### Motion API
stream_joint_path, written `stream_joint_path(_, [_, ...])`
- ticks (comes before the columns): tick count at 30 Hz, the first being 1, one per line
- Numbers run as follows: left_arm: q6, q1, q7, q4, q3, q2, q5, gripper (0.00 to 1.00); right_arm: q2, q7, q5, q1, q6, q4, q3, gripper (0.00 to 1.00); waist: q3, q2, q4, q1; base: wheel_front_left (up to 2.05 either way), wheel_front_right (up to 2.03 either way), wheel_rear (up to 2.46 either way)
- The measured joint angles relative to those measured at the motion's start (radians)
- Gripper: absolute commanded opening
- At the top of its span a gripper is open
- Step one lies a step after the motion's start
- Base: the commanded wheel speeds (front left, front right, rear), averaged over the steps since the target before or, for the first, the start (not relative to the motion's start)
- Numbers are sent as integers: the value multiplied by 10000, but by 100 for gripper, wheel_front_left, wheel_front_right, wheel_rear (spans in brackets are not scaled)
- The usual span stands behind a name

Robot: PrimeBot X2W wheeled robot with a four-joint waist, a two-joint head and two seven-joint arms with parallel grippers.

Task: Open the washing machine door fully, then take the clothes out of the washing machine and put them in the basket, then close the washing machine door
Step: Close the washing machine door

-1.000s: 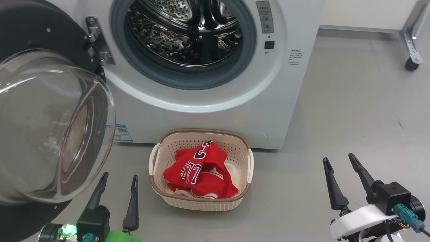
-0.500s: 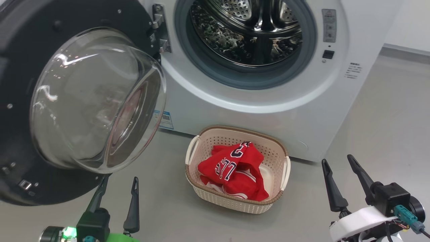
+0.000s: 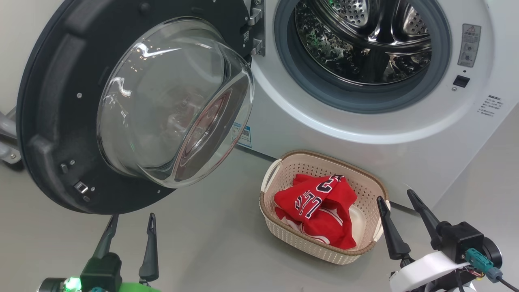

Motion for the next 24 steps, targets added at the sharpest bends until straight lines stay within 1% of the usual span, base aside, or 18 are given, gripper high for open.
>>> stream_joint_path(5, [44, 161, 0, -42, 102, -2, -2, 100, 65, 25, 0, -1, 2, 0, 82, 100, 18, 0, 159, 0, 0, 0, 0])
stream_joint_path(21, [44, 177, -6, -71, 176, -8, 4, 100, 109, 27, 2, -3, -2, 42, 82, 100, -30, 0, 155, 0, 0, 0, 0])
stream_joint_path(22, [44, 177, -6, -73, 182, -8, 6, 91, 113, 27, 2, -3, -2, 42, 82, 100, -31, 0, 154, 0, 0, 0, 0])
stream_joint_path(23, [44, 177, 0, -75, 192, -8, 6, 43, 115, 27, 2, -3, -2, 42, 82, 100, -31, 0, 154, 0, 0, 0, 0])
stream_joint_path(24, [44, 177, 2, -75, 198, -8, 12, 18, 115, 27, 2, -3, -2, 44, 82, 100, -32, 0, 153, 0, 0, 0, 0])
